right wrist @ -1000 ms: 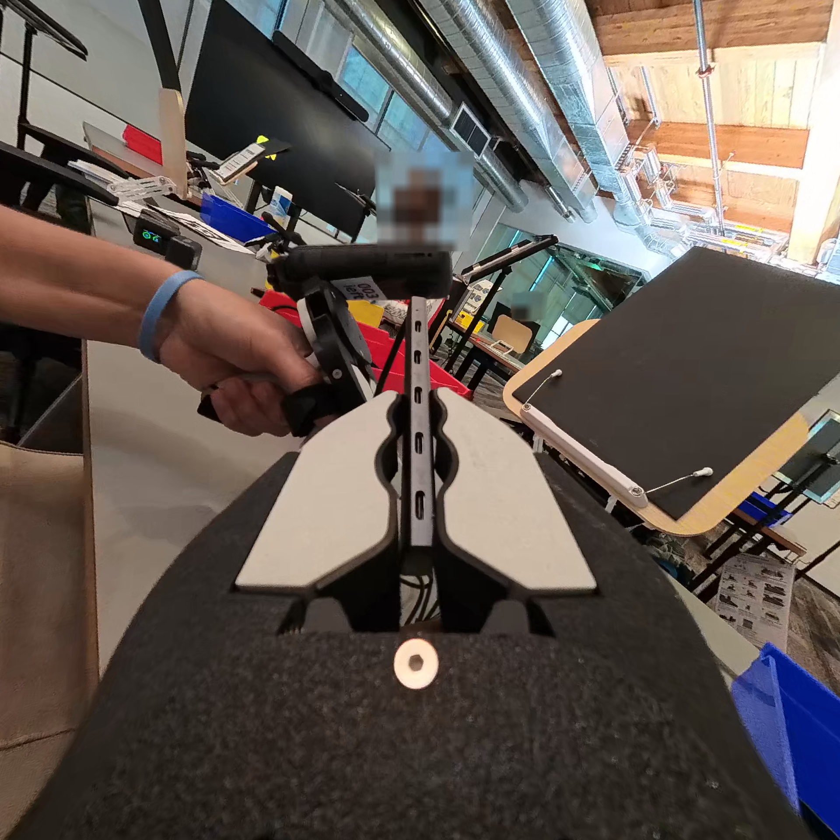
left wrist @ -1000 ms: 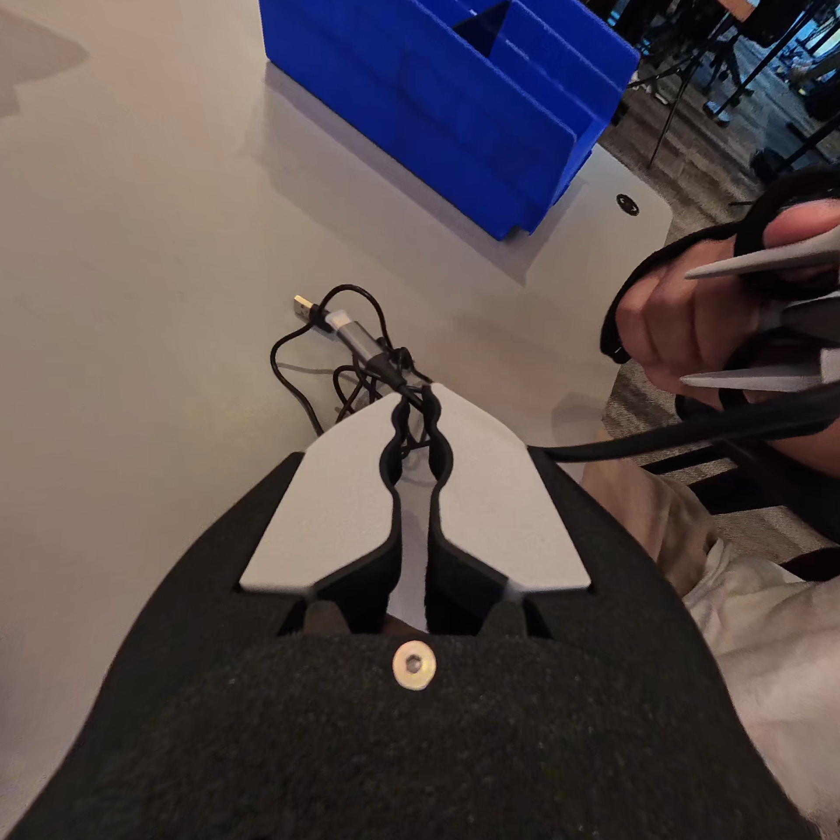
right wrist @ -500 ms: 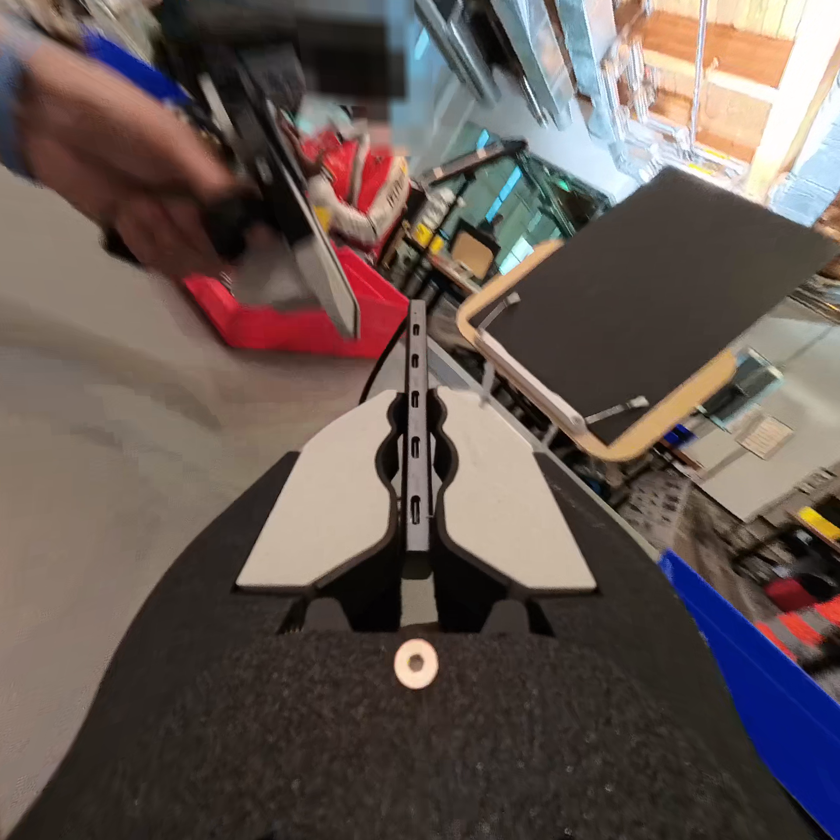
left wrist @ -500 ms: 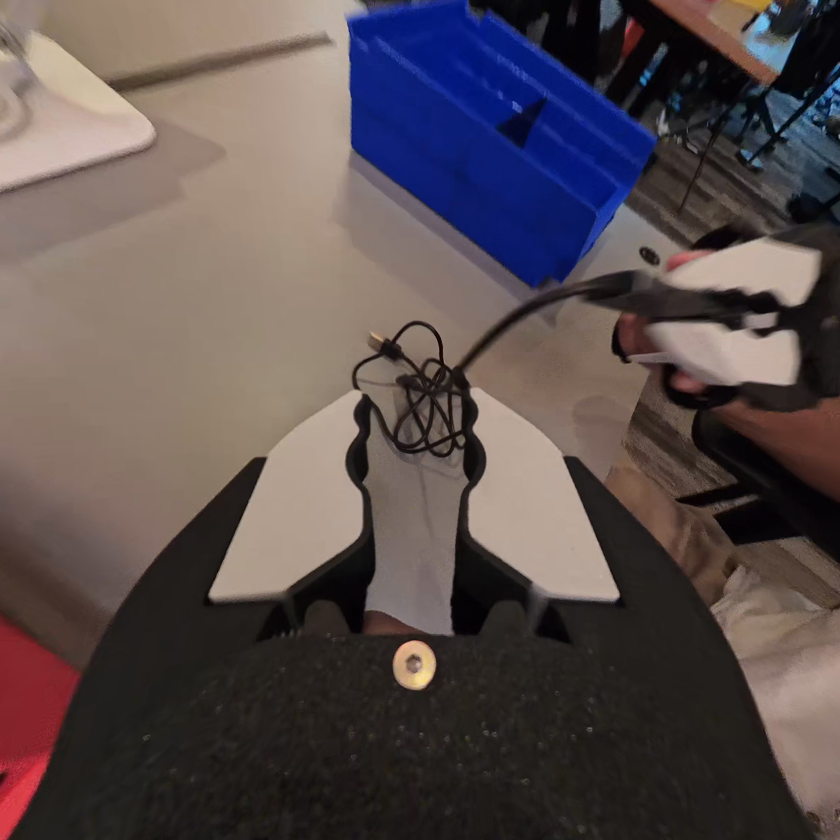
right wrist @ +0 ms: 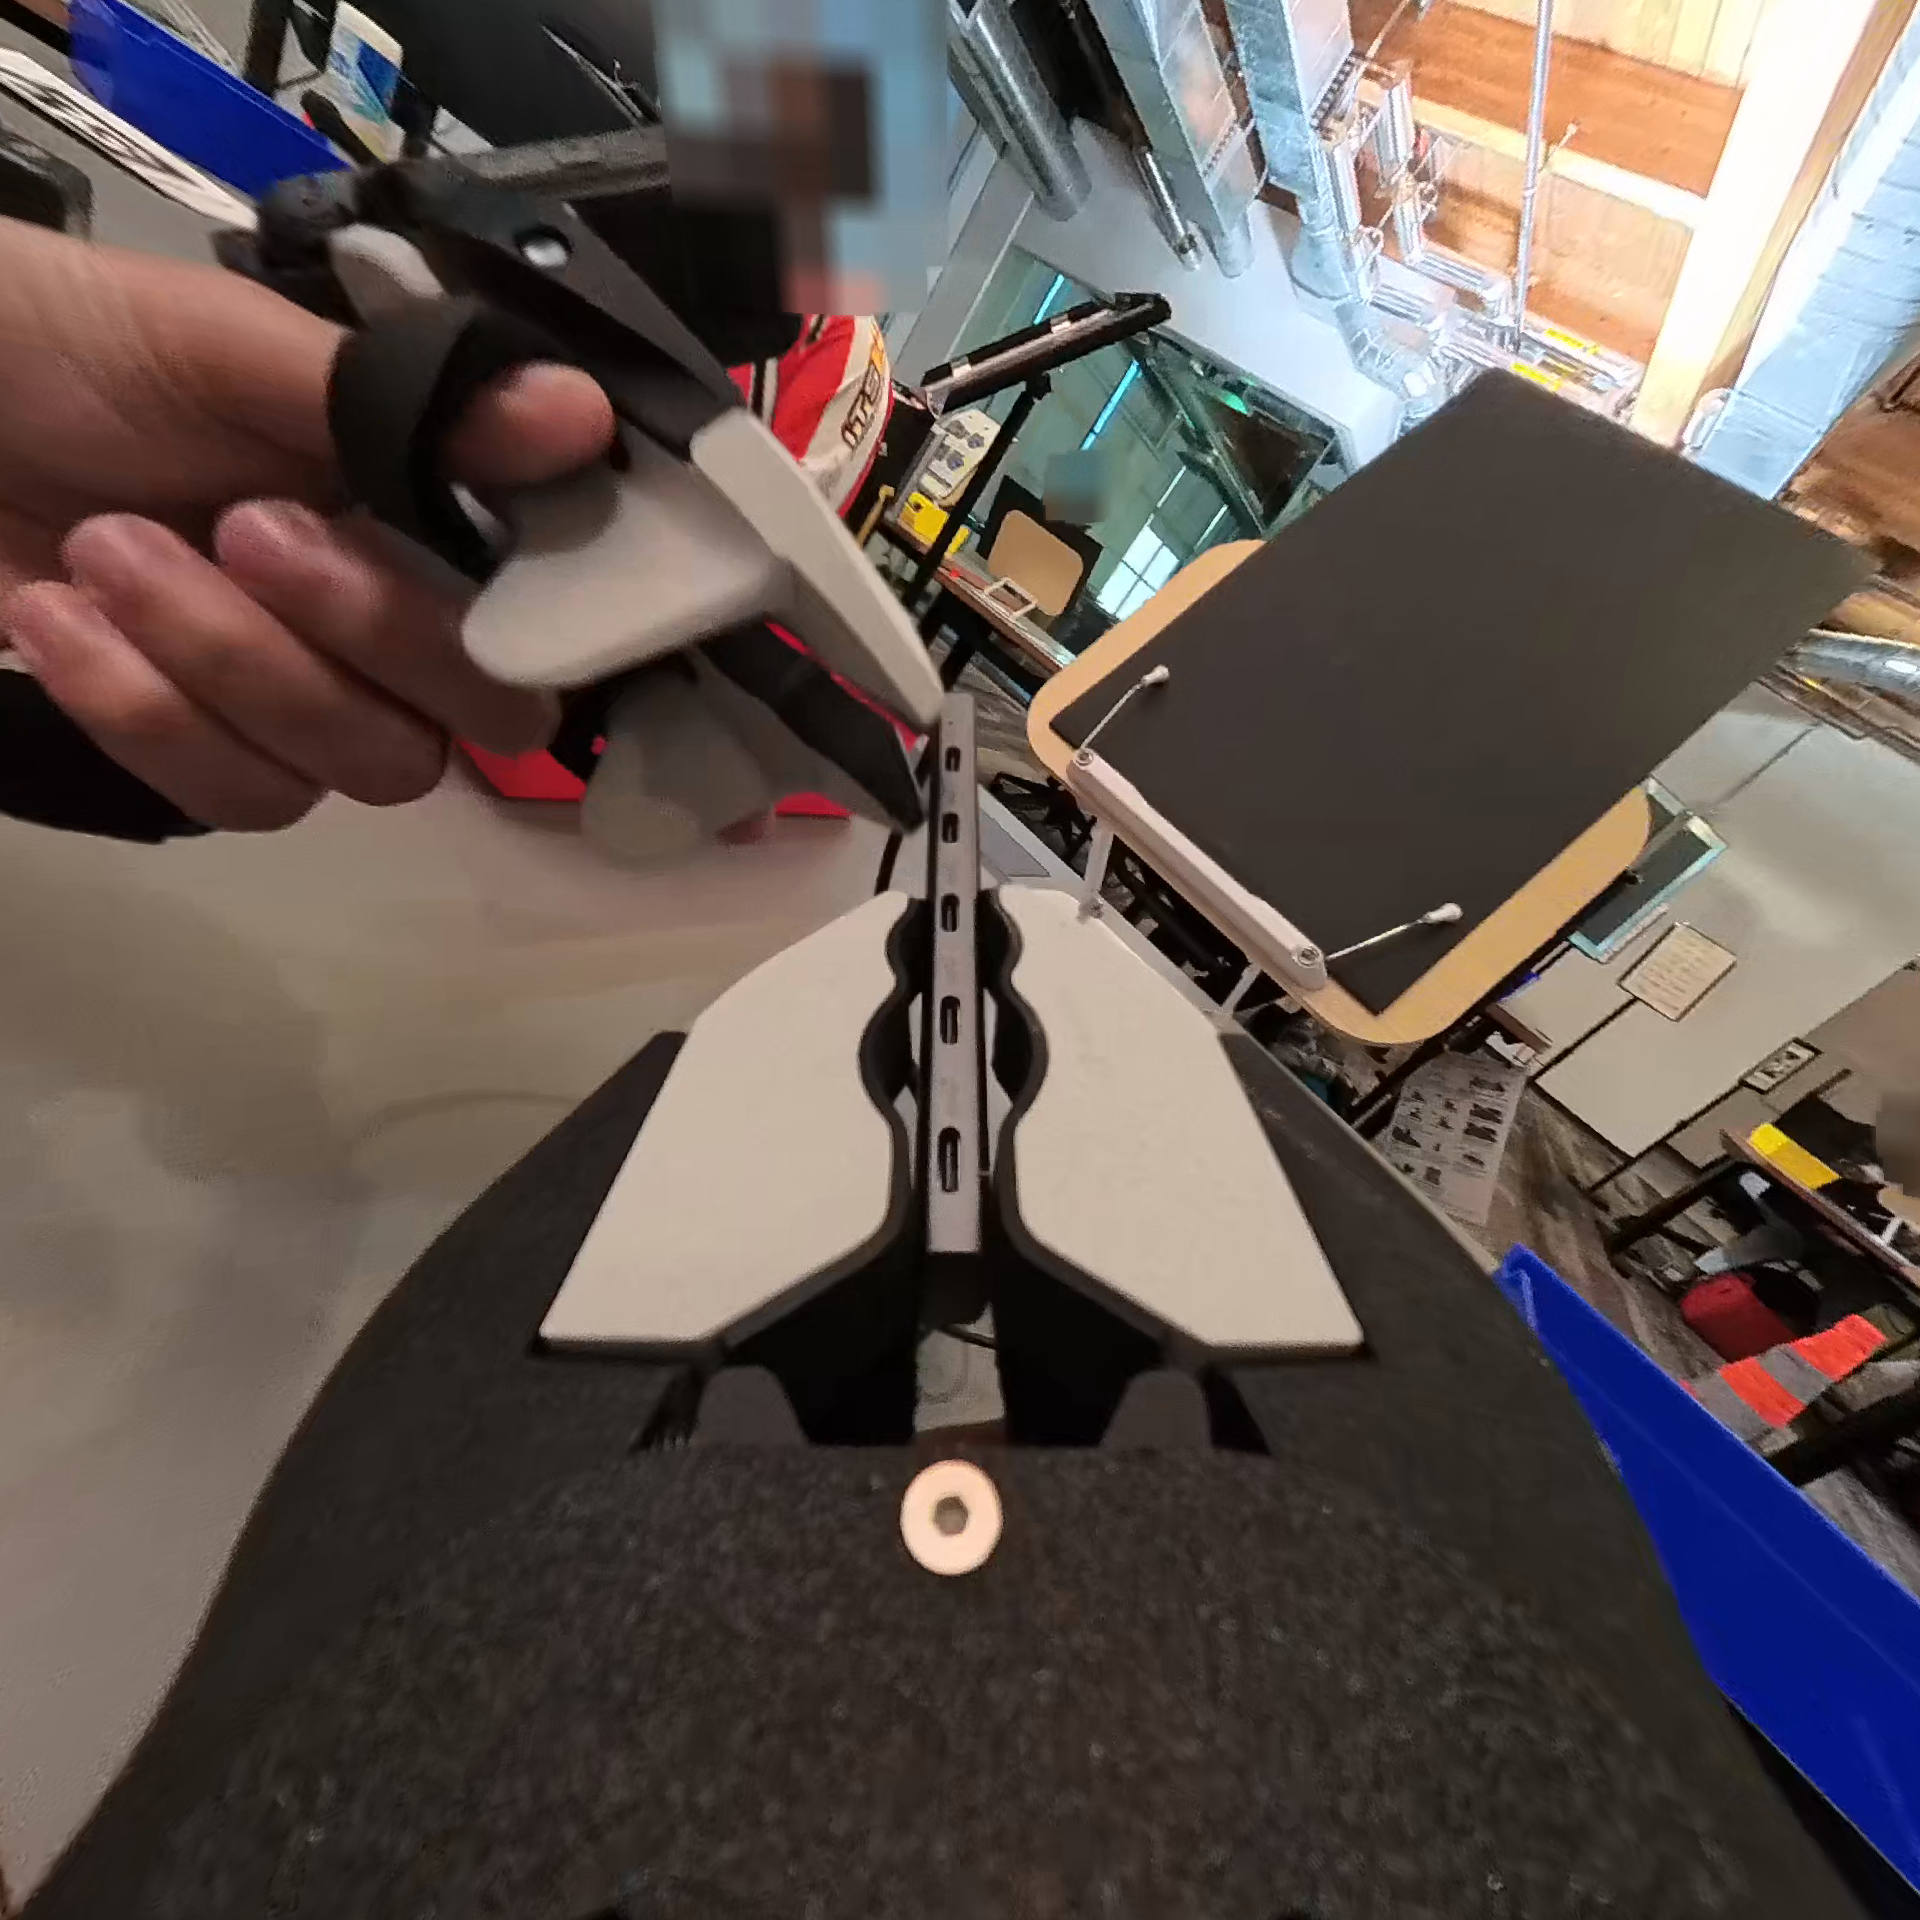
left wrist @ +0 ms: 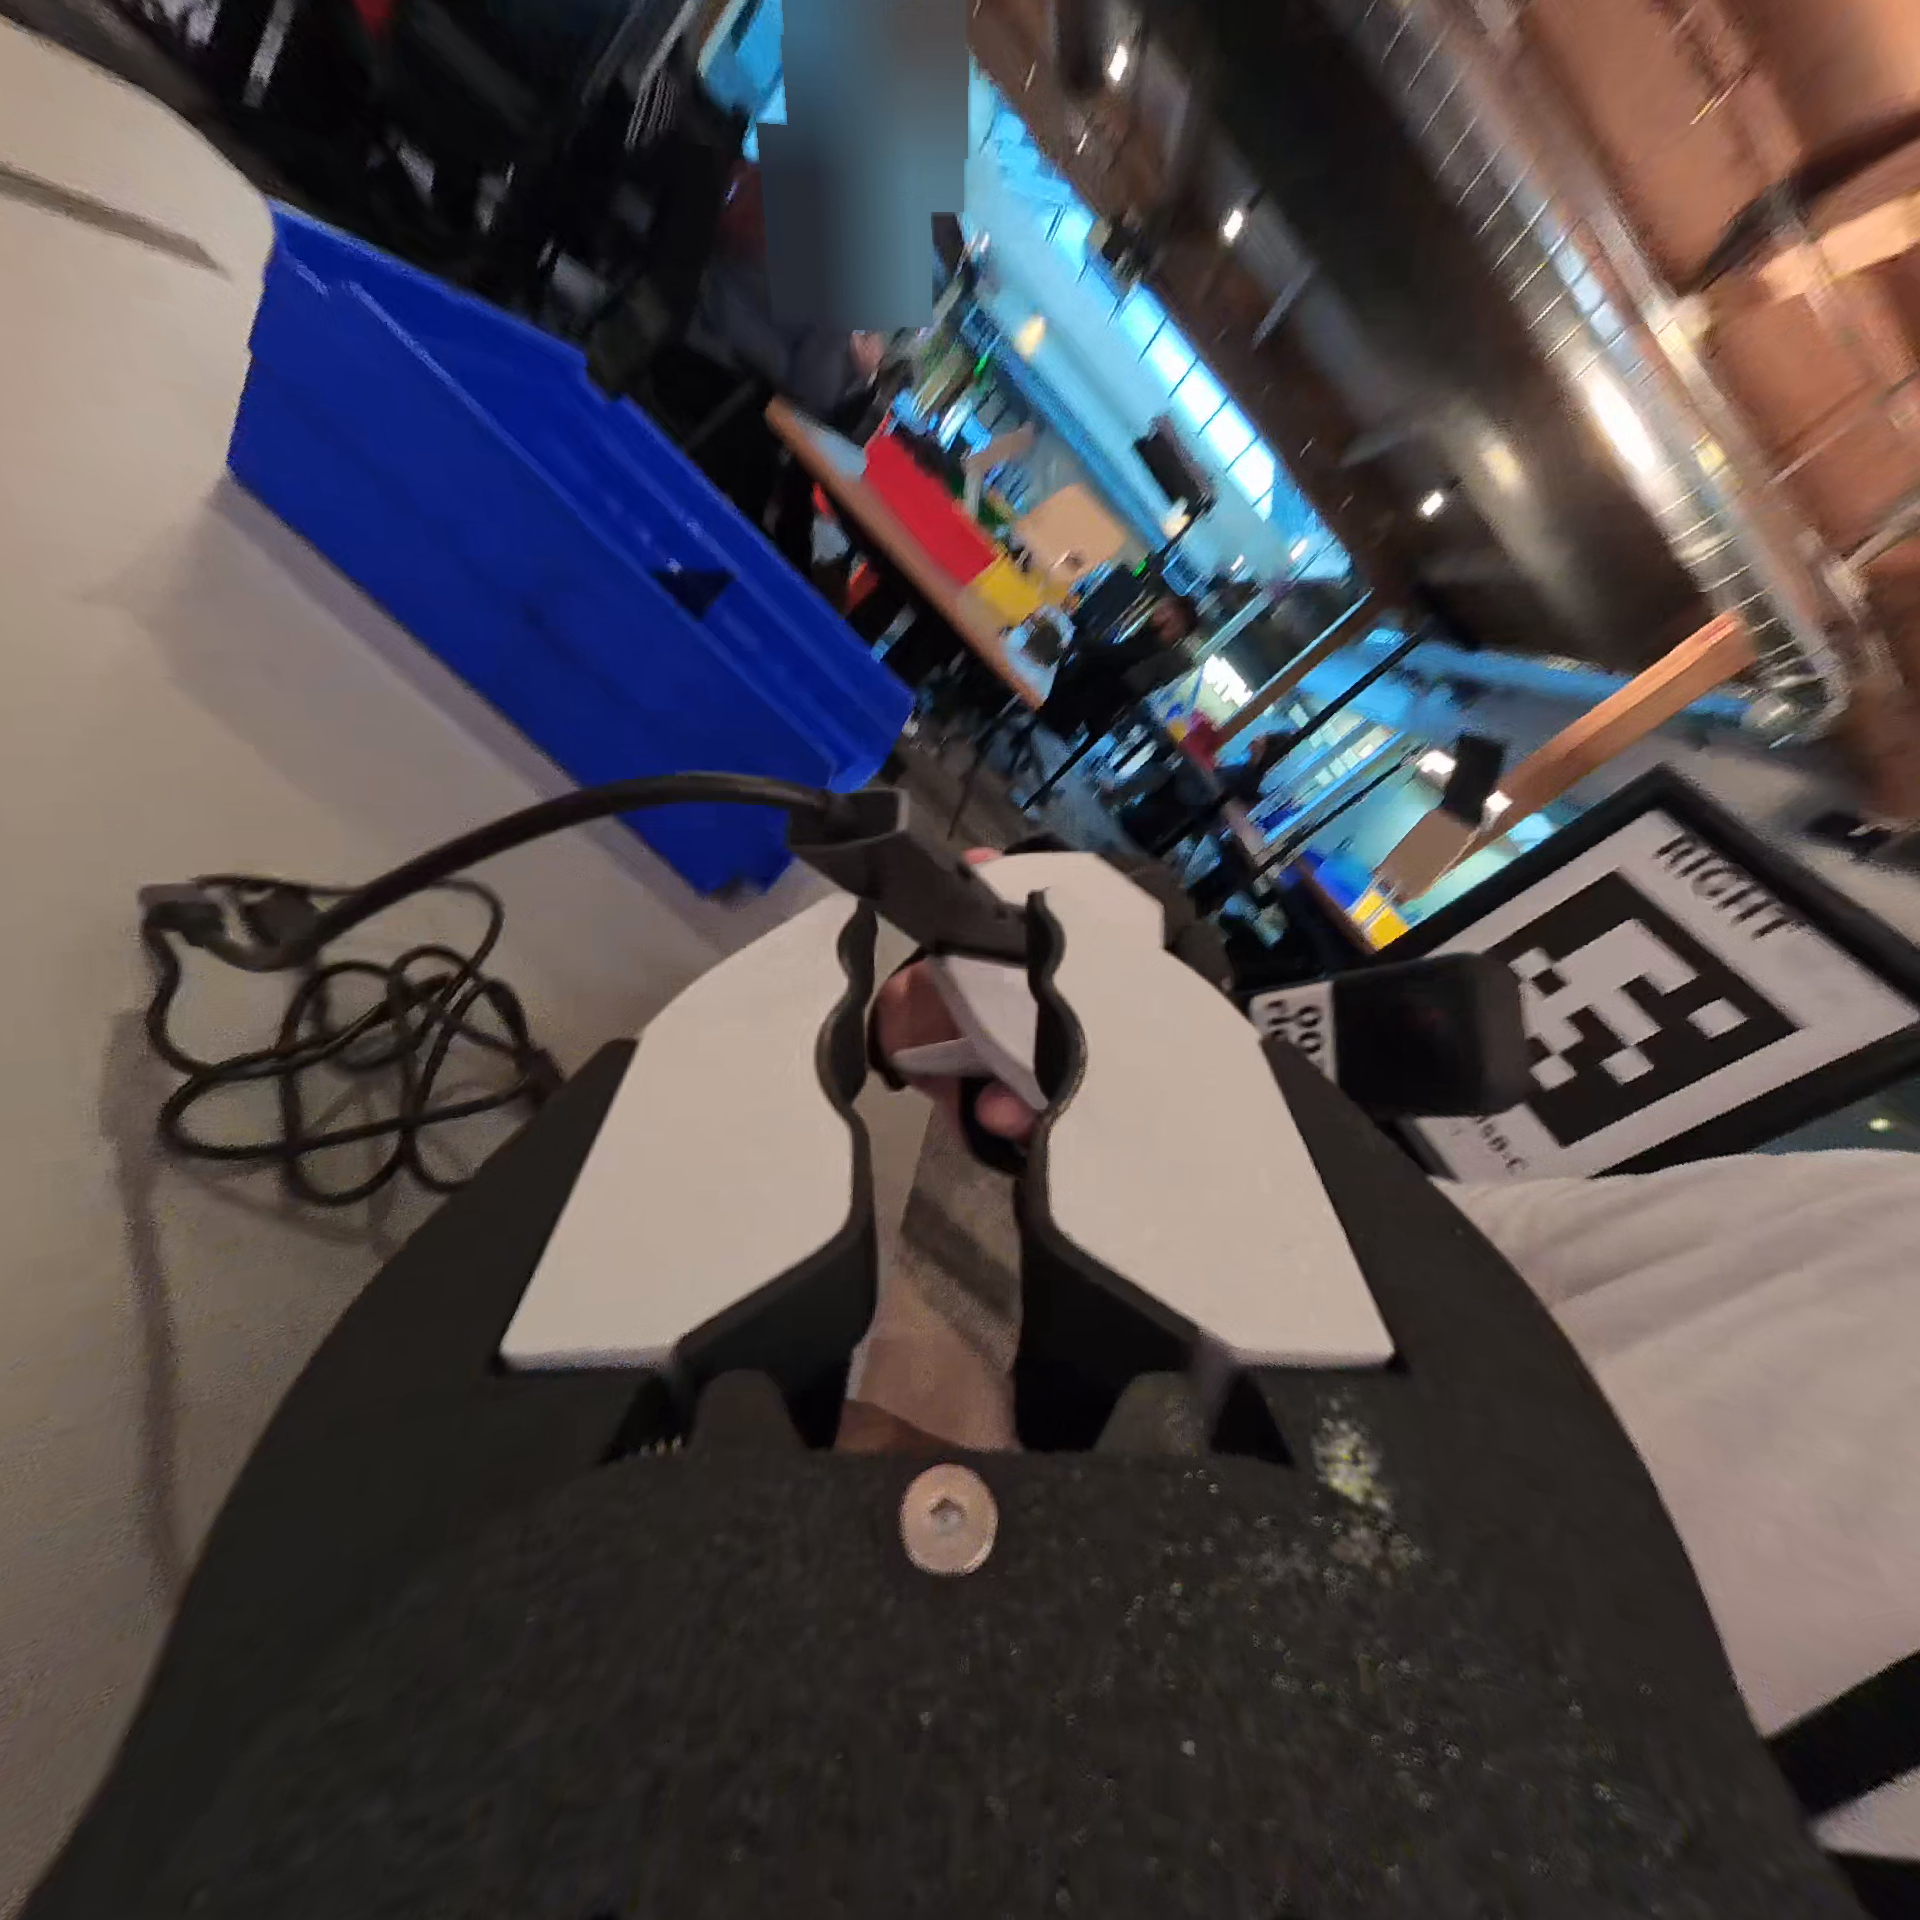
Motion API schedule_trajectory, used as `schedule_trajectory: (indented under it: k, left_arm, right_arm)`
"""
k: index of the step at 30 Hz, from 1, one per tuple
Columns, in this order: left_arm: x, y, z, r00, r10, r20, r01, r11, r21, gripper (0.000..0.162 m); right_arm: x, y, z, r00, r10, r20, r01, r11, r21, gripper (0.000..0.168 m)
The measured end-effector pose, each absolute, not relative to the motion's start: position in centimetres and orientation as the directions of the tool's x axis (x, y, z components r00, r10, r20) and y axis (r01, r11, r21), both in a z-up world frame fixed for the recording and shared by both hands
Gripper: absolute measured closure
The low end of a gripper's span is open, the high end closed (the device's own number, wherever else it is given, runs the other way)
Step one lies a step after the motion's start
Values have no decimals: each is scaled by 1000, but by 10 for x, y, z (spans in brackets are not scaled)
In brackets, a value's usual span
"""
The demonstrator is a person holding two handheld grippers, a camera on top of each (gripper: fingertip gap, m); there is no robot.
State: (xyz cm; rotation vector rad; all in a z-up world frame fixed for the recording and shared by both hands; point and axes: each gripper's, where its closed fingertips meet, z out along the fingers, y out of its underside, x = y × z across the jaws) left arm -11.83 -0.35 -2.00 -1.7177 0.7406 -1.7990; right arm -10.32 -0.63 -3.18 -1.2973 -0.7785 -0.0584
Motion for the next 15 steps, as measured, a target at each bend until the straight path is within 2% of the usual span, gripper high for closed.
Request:
schedule_trajectory:
  k: [1, 5, 7, 9, 15]
  left_arm:
    - [-119, -4, -19, -62, -700, 711, 20, -713, -701, 135]
    - [-112, -8, -24, -85, -653, 753, -9, -755, -656, 117]
    - [-111, -6, -28, -70, -642, 764, 1, -765, -643, 118]
    - [-112, -3, -34, -61, -619, 783, 8, -785, -620, 132]
    - [-115, -7, -29, -206, -461, 863, 31, -885, -465, 139]
  right_arm:
    - [-101, -5, -34, 745, 375, 552, 467, 298, -833, 159]
    - [-107, -8, -35, 729, 393, 560, 464, 318, -827, 159]
    - [-111, -10, -35, 717, 397, 574, 473, 327, -818, 159]
    - [-114, -11, -37, 709, 405, 577, 476, 330, -815, 159]
    - [-116, -16, -33, 700, 406, 588, 445, 396, -803, 159]
